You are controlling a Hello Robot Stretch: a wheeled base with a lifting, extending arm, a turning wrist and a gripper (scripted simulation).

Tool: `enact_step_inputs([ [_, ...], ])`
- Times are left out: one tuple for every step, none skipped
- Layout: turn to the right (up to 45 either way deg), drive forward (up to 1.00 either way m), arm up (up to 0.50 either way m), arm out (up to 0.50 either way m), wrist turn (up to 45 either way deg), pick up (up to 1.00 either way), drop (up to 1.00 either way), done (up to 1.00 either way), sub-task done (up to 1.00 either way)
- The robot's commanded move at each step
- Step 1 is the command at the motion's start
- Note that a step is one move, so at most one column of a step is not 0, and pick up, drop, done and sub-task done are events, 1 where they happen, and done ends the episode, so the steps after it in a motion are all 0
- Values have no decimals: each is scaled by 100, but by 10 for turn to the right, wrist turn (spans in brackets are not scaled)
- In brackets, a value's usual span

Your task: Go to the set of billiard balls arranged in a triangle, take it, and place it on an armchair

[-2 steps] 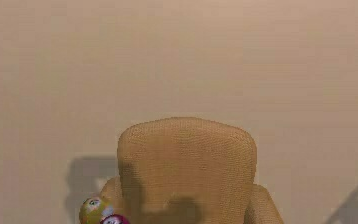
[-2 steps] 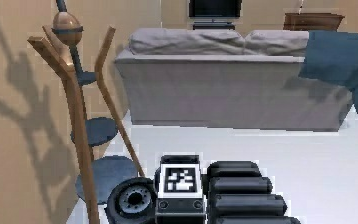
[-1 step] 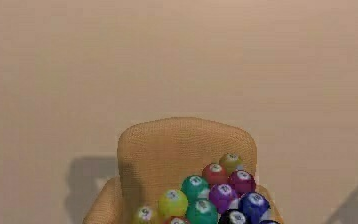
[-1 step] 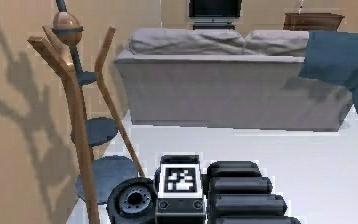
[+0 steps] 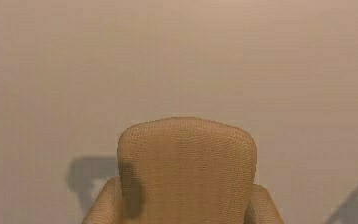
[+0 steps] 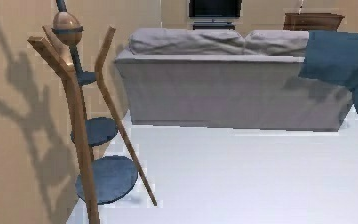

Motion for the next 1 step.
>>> enact_step_inputs([
  [0, 0, -32, 0, 0, 0, 0, 0, 0],
])
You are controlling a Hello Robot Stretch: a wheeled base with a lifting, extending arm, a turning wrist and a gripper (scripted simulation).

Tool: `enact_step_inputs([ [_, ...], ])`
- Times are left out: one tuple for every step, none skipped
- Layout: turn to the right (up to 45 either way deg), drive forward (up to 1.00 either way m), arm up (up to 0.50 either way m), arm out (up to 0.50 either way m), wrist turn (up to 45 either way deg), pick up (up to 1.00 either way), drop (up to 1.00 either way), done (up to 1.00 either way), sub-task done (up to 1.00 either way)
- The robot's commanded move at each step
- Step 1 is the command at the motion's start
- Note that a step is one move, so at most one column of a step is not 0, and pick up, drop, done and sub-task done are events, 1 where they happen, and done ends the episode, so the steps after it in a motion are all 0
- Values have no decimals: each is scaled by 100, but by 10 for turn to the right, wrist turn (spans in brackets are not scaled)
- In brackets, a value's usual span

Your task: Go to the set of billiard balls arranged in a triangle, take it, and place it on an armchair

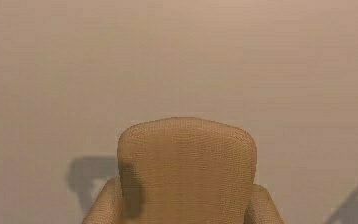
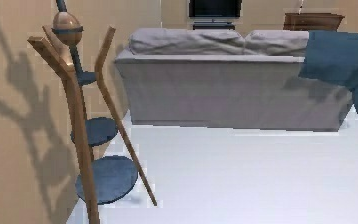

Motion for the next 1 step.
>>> enact_step_inputs([
  [0, 0, 0, 0, 0, 0, 100, 0, 0],
])
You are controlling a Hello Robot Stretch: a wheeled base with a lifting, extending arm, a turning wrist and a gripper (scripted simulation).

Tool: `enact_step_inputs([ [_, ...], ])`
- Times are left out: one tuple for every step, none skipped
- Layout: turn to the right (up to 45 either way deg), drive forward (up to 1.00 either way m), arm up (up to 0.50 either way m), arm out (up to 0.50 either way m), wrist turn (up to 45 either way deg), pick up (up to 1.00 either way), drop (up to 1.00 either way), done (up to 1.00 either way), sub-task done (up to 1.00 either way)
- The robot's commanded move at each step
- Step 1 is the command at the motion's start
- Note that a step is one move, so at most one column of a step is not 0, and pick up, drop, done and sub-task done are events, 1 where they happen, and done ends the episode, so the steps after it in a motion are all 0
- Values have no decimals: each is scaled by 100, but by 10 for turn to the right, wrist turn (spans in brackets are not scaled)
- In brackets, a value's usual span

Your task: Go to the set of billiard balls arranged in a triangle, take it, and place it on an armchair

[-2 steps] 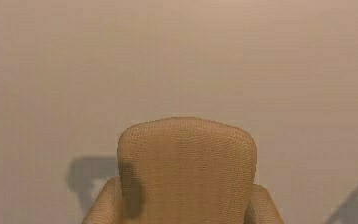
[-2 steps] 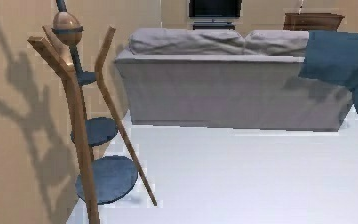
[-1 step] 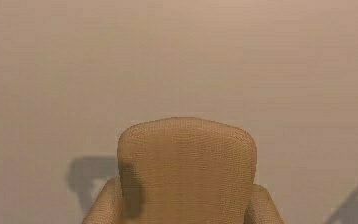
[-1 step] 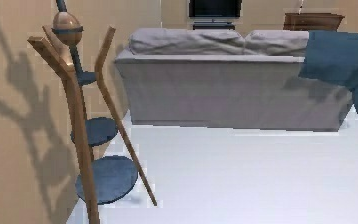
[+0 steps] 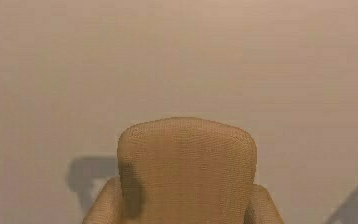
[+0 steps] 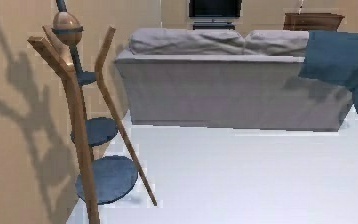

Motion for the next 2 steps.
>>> enact_step_inputs([
  [0, 0, 10, 0, 0, 0, 0, 0, 0],
  [0, 0, 0, 0, 0, 0, 0, 100, 0],
])
